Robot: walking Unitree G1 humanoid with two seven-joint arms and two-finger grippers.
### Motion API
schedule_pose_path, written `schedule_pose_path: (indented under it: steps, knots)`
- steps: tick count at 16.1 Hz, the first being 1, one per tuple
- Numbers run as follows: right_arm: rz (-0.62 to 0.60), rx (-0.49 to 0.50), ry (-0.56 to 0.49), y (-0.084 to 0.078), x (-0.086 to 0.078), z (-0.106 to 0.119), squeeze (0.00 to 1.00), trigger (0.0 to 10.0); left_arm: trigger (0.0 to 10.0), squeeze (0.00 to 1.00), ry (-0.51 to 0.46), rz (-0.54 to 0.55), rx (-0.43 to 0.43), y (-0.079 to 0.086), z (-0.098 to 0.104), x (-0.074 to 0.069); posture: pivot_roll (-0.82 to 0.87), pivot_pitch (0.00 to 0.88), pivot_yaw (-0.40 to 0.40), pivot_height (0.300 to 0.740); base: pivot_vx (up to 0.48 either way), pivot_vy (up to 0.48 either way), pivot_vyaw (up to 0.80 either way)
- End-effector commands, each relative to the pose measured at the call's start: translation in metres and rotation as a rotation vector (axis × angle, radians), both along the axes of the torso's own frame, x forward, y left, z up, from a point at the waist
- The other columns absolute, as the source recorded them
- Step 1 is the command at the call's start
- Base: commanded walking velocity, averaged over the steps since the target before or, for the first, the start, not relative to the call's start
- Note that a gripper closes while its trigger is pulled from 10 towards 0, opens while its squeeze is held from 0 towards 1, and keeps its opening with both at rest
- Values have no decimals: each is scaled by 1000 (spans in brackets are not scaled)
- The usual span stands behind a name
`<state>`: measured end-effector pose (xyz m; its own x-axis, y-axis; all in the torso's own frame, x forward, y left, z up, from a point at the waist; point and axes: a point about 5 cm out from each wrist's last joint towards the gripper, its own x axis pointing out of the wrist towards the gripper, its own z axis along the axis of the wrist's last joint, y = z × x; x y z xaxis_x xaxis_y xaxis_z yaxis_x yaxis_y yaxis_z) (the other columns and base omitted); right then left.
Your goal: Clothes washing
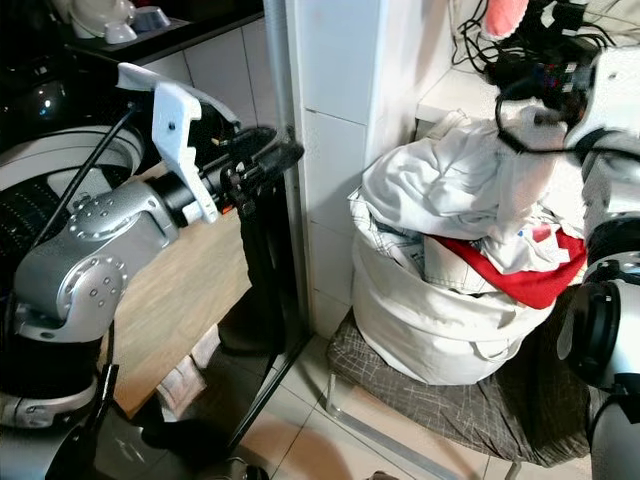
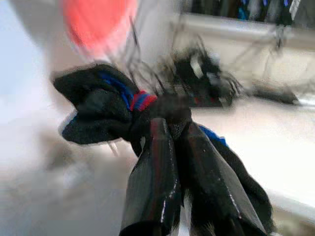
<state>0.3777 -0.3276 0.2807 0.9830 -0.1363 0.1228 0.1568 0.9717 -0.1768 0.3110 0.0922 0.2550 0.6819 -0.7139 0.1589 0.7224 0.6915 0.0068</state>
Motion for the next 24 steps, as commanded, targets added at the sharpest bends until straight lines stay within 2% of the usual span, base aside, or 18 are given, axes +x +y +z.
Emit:
schedule_pose_path:
  steps: [1, 3, 4, 5, 8, 9, 10, 11, 15, 20, 21, 23, 24]
  knots:
    - [70, -1, -101, 4, -2, 21, 0, 0, 10000, 0, -24, 45, -9, 4, 5, 4, -25, 0, 75, 740, 0, 0, 0]
    - [283, 48, -204, 26, -17, 30, 0, 0, 10000, 0, -11, 64, -80, 0, 10, 6, -41, 0, 82, 740, 0, 0, 0]
    - [370, 54, -232, 38, -26, 29, 0, 0, 10000, 718, 5, 55, -134, -3, 13, 6, -47, 0, 85, 740, 0, 0, 0]
    - [478, 62, -253, 56, -40, 25, 0, 0, 10000, 1000, 22, 46, -209, -7, 18, 6, -58, 0, 92, 740, 0, 0, 0]
    - [651, 148, -257, 98, -65, 12, 0, 0, 10000, 1000, -6, -8, -320, -21, 30, 3, -78, 0, 98, 740, 0, 0, 0]
    - [698, 194, -267, 115, -73, 8, 0, 0, 10000, 1000, -18, -15, -339, -25, 30, 3, -85, 0, 98, 740, 0, 0, 0]
    - [740, 233, -265, 127, -80, 6, 0, 0, 10000, 1000, -35, -34, -320, -28, 28, 1, -88, 0, 98, 740, 0, 0, 0]
    - [760, 251, -254, 134, -84, 4, 0, 0, 10000, 1000, -39, -45, -331, -28, 29, 0, -89, 0, 98, 740, 0, 0, 0]
    - [797, 307, -214, 153, -96, 2, 0, 0, 10000, 1000, -24, -88, -432, -28, 35, -3, -87, 0, 92, 740, 0, 0, 0]
    - [807, 309, -194, 159, -98, 3, 0, 0, 10000, 1000, 14, -208, -470, -36, 32, -13, -86, 0, 88, 740, 0, 0, 0]
    - [821, 313, -192, 162, -99, 4, 0, 0, 10000, 1000, 28, -181, -448, -37, 28, -11, -88, 0, 87, 740, 0, 0, 0]
    - [868, 300, -173, 171, -104, 3, 0, 0, 10000, 1000, 36, -31, -404, -33, 23, 2, -88, 0, 87, 740, 0, 0, 0]
    - [877, 296, -169, 173, -105, 2, 0, 0, 10000, 1000, 37, 1, -393, -31, 22, 4, -89, 0, 87, 740, 0, 0, 0]
